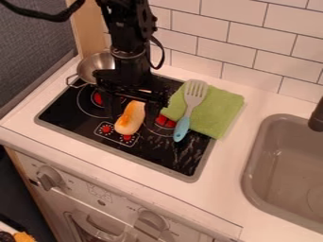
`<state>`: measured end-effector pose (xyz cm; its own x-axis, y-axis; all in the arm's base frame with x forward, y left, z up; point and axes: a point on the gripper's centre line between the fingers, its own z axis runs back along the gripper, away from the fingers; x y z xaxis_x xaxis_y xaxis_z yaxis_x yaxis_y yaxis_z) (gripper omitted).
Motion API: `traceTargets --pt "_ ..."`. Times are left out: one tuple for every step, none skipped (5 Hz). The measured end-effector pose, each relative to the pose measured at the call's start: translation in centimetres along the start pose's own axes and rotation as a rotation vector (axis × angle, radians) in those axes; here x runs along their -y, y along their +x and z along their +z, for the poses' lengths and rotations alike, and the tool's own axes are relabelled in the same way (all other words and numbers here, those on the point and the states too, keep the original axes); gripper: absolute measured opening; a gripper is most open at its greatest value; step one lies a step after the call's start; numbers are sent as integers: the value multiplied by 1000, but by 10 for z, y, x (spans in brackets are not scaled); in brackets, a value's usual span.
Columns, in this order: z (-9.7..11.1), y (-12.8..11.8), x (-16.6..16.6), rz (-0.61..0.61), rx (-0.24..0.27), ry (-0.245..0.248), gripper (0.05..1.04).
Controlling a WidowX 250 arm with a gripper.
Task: Moved blue fork to bottom left of burners
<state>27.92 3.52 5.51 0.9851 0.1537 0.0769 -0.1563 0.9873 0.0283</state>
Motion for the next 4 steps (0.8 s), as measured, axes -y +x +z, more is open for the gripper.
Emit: traceTargets --pt "-8 -3 2 6 -31 -1 997" --pt "-8 -3 35 -54 -42 -18 998" --pt "-8 0 57 -60 -51 -48 998" --pt "-21 2 75 -57 -93 -56 998"
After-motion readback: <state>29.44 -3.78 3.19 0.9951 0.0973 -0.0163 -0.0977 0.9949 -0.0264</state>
